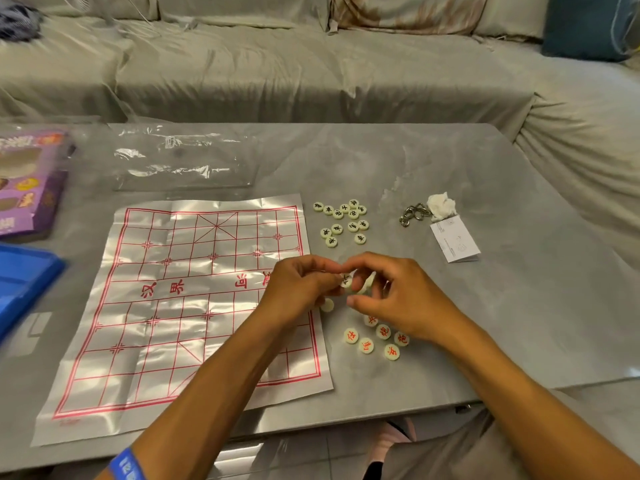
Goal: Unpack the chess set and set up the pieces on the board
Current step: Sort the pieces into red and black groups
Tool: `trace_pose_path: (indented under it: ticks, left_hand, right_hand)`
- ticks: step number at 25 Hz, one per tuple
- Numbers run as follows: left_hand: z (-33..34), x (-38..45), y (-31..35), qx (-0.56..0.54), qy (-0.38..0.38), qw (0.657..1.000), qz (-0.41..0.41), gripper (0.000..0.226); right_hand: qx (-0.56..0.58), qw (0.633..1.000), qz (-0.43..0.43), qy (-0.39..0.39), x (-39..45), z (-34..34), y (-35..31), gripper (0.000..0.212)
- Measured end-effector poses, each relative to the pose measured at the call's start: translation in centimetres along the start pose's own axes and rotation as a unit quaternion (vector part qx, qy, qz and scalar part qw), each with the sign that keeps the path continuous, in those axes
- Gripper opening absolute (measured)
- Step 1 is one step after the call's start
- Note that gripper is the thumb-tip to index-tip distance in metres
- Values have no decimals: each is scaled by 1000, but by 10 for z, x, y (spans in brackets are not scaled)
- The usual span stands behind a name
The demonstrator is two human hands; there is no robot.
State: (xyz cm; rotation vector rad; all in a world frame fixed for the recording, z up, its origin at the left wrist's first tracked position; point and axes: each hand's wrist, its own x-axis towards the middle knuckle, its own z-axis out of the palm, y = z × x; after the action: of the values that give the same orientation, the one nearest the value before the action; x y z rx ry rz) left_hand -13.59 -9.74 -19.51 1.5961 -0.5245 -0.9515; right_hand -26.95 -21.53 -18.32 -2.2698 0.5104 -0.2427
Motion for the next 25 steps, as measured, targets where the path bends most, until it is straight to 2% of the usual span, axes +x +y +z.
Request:
trace_pose_path:
  ticks: [3,8,10,12,15,18,23,25]
  left_hand:
    - [5,-3,-1,8,2,1000,2,13]
    - [5,-2,1,53,-8,998,25,18]
    - [4,1,2,140,15,988,57,17]
    - [-1,4,4,280,19,956,91,19]
    - [-6,2,5,406,-25,908,97,28]
    - [-10,4,1,441,-60,888,115,28]
    - [-7,8,-7,444,-69,883,137,16]
    - [-4,9,-7,435,-61,887,142,17]
  right_hand:
    - [-49,998,-11,49,3,5,2,23]
    - [-108,992,-19,60,4,5,6,22]
    - [-129,987,10,97,20,1,10,19]
    - [-140,979,80,125,46,-6,22,20]
    - [-165,970,142,108,76,-6,37,24]
    - [-180,969,127,111,80,-7,35,23]
    - [-207,977,48,-4,27,-14,23,8]
    - [-210,976,57,-1,13,-20,26,6]
